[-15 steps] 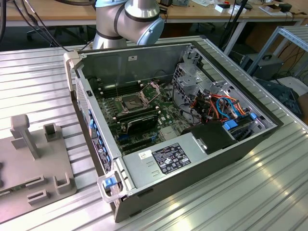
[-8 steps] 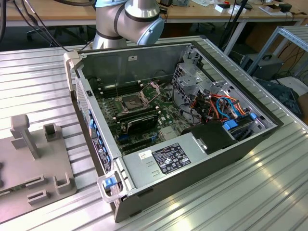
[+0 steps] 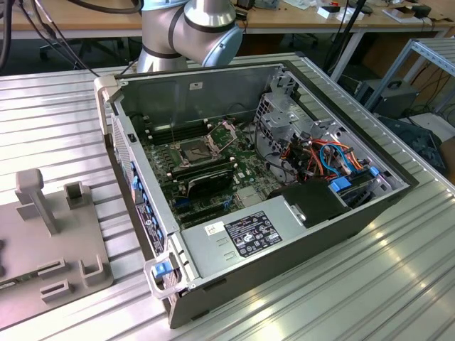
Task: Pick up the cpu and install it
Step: 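Reach for the cpu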
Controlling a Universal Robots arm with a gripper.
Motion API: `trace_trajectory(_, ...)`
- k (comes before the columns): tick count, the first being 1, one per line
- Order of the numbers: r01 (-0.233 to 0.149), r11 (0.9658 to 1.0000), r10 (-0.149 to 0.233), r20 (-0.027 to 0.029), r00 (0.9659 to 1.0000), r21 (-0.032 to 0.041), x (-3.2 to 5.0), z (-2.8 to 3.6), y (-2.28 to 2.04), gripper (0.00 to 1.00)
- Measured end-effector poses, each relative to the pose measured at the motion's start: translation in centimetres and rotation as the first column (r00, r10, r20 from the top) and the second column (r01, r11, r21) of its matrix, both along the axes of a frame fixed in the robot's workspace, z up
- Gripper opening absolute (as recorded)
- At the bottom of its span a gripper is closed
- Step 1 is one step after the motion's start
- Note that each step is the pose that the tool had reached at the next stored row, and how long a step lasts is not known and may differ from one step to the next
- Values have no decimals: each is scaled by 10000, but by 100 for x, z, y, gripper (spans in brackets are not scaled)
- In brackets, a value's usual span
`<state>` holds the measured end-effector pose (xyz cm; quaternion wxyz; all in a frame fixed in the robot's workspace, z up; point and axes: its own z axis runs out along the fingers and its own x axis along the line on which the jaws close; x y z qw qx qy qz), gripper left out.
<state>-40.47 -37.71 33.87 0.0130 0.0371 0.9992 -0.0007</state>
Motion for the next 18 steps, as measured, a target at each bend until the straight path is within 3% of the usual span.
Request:
trace_trajectory(13,0,10000,0,1,10000,0,-6,-40,0,11)
trace_trajectory(18,0,10000,0,1,10000,0,-79,-99,0,11)
